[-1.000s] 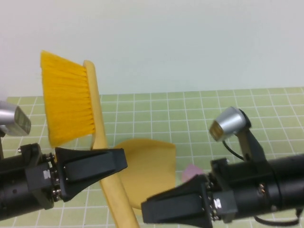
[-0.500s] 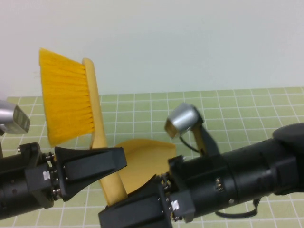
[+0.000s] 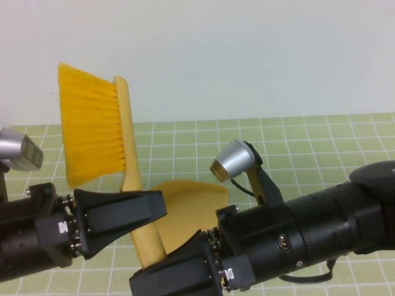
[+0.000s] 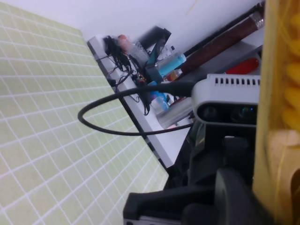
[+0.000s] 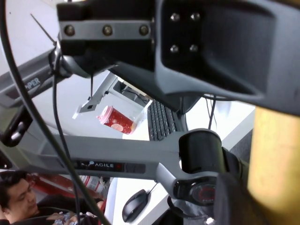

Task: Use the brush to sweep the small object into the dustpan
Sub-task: Hand over the broom, then pick up the dustpan from the table

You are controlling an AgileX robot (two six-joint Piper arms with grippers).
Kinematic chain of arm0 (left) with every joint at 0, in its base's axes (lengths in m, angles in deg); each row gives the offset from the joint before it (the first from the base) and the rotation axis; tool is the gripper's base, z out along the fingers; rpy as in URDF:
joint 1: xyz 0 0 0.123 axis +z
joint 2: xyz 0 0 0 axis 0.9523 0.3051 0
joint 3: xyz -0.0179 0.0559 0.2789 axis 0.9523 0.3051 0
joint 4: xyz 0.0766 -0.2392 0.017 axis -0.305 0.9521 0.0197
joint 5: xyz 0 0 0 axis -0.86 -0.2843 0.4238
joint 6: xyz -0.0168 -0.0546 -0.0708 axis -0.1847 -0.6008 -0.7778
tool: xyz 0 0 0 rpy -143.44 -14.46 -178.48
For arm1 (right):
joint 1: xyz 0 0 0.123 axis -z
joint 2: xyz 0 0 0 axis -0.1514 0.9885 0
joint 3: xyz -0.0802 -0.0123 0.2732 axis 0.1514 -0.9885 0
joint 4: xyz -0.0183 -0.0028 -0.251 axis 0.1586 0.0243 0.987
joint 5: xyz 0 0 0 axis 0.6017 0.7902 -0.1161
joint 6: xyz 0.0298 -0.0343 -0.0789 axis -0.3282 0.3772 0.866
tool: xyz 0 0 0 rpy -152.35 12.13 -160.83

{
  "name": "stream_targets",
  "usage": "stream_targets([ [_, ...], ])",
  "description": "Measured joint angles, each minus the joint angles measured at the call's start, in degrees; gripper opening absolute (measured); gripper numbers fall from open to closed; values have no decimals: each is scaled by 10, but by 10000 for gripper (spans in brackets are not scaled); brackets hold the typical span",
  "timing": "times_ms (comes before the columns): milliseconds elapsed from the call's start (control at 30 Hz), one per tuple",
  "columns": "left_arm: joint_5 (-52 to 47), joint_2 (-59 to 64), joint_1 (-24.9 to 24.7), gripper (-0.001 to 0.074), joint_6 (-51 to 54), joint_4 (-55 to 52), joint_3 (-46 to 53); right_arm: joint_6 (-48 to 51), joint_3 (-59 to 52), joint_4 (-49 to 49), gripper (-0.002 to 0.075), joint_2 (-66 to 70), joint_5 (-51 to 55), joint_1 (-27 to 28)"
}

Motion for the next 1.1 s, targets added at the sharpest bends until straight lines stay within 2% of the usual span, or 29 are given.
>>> stream_targets([
  [100,7,0,0,235,23,-2,0,-14,0,-2,171,0,0,3],
  [233,7,0,0,495,31,-3,-1,-20,5,-2,170,-1,7,27],
  [267,7,0,0,539,31,-11,-5,-24,5,-2,170,-3,10,37],
  [333,7,-1,0,575,23,-36,-19,-34,5,-2,169,-8,10,59],
  [500,38,-1,0,545,-53,-176,-90,-75,5,79,169,-17,18,142],
  [733,99,1,0,516,-197,-465,-220,-169,8,261,169,-27,23,260],
  [800,102,9,0,514,-198,-506,-243,-193,12,318,169,-27,17,274],
  [900,100,38,0,514,-188,-513,-274,-228,21,396,169,-27,-9,278],
  [1100,75,150,-1,514,-188,-581,-325,-258,39,529,169,-27,-29,278],
])
